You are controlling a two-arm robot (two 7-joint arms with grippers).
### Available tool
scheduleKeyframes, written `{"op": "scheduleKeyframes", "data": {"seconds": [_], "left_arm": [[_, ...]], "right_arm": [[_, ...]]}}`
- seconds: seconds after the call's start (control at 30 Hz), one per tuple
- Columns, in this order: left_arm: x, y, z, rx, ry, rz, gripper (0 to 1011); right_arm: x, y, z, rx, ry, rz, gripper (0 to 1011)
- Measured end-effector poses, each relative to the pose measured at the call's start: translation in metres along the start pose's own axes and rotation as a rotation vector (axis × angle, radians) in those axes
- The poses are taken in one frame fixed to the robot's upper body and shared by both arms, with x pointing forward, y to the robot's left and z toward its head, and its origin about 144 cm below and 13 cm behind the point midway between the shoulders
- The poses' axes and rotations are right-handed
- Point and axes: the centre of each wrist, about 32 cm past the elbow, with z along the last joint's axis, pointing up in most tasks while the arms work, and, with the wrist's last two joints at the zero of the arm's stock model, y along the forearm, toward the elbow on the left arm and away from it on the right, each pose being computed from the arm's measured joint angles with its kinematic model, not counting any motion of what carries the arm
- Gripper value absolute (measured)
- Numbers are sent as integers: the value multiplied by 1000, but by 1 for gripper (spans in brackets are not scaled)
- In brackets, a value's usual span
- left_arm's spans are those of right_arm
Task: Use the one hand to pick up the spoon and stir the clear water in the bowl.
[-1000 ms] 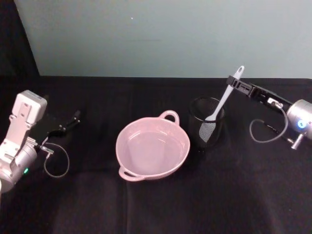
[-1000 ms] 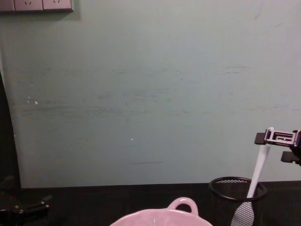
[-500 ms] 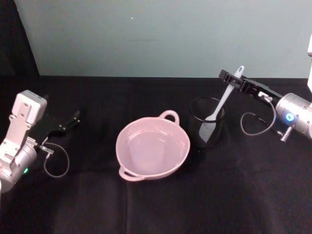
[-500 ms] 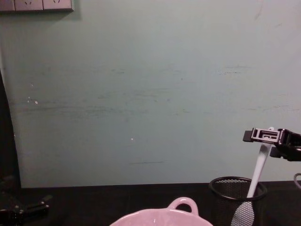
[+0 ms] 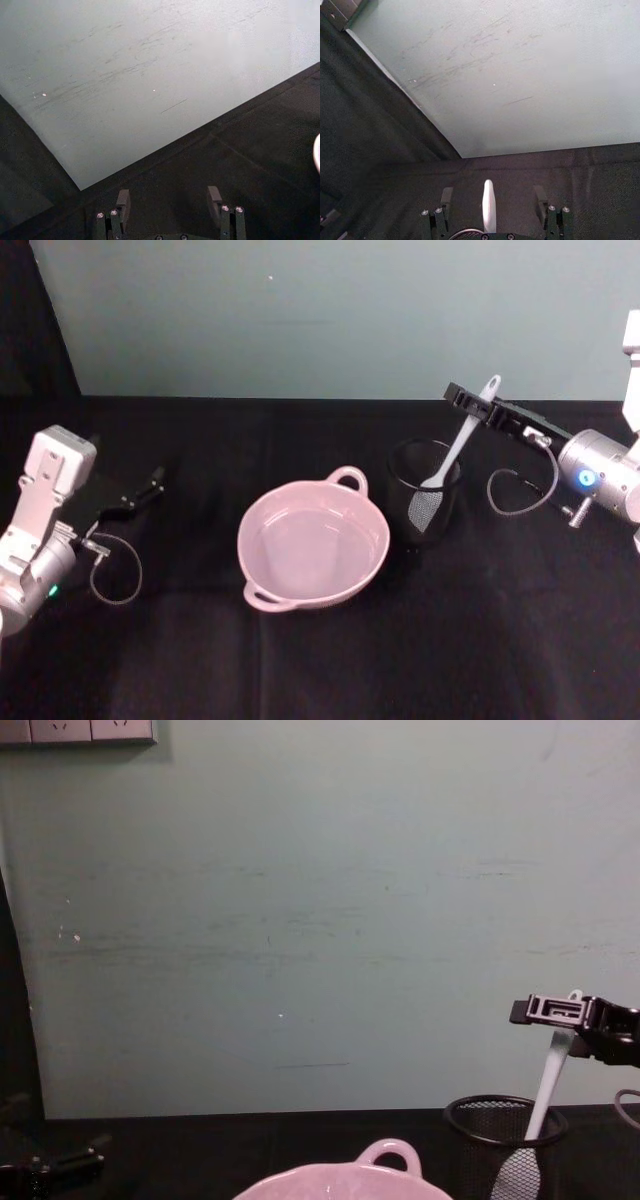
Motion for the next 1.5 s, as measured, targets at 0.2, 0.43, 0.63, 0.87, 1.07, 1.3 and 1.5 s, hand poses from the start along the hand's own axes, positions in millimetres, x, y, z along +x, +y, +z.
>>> {"op": "scheduleKeyframes", "data": {"seconds": [0.2, 0.43, 0.63, 0.87, 1.07, 1.3, 1.5], "left_arm": [[0, 0, 0, 0, 0, 0, 1011], [0, 0, 0, 0, 0, 0, 1011], [0, 0, 0, 0, 0, 0, 1011], [0, 0, 0, 0, 0, 0, 1011], [0, 0, 0, 0, 0, 0, 1011], [0, 0, 0, 0, 0, 0, 1011], [0, 0, 0, 0, 0, 0, 1011]], "right_arm": [[0, 0, 0, 1, 0, 0, 1000], [0, 0, 1, 2, -1, 0, 875], [0, 0, 1, 2, -1, 0, 681], [0, -1, 1, 2, -1, 0, 478], [0, -1, 1, 1, -1, -1, 292], [0, -1, 1, 1, -1, -1, 119], [0, -1, 1, 1, -1, -1, 116]]}}
